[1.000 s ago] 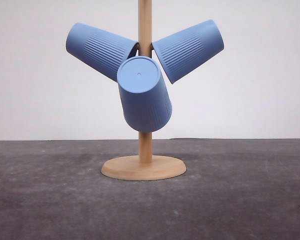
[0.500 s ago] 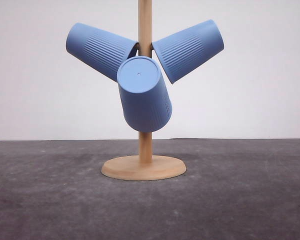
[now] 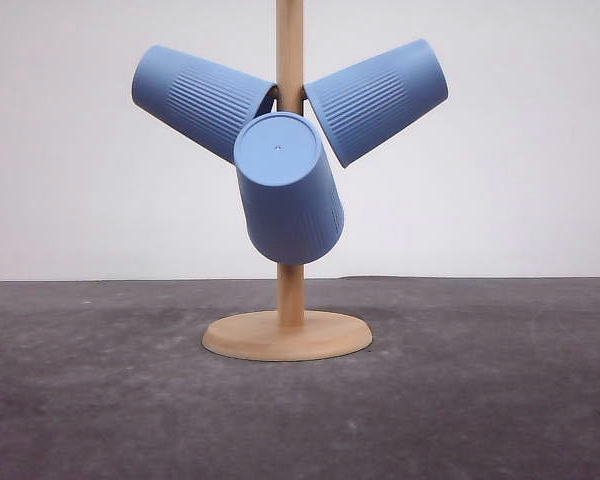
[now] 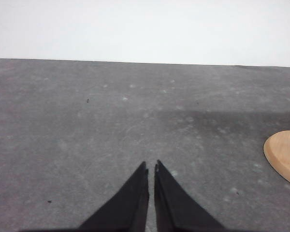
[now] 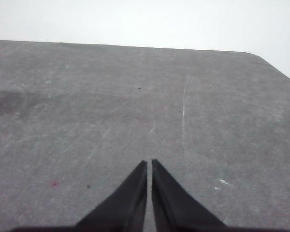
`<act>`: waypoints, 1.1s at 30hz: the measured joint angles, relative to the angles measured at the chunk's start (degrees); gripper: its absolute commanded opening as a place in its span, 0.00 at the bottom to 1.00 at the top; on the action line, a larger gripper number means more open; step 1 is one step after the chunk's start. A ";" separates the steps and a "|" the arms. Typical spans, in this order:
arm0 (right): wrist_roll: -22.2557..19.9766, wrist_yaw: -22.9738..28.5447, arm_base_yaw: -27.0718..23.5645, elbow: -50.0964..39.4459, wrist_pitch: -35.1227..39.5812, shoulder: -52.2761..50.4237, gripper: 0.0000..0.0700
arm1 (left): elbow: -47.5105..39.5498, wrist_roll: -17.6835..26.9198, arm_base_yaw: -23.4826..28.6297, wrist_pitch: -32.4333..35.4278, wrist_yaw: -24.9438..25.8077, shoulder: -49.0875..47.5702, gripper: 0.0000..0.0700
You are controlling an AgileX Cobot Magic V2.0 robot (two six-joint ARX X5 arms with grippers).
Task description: Place three cups
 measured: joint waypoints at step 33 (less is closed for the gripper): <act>0.00 0.00 0.00 0.00 0.00 0.00 0.02 | 0.00 0.00 0.00 0.00 0.00 0.00 0.00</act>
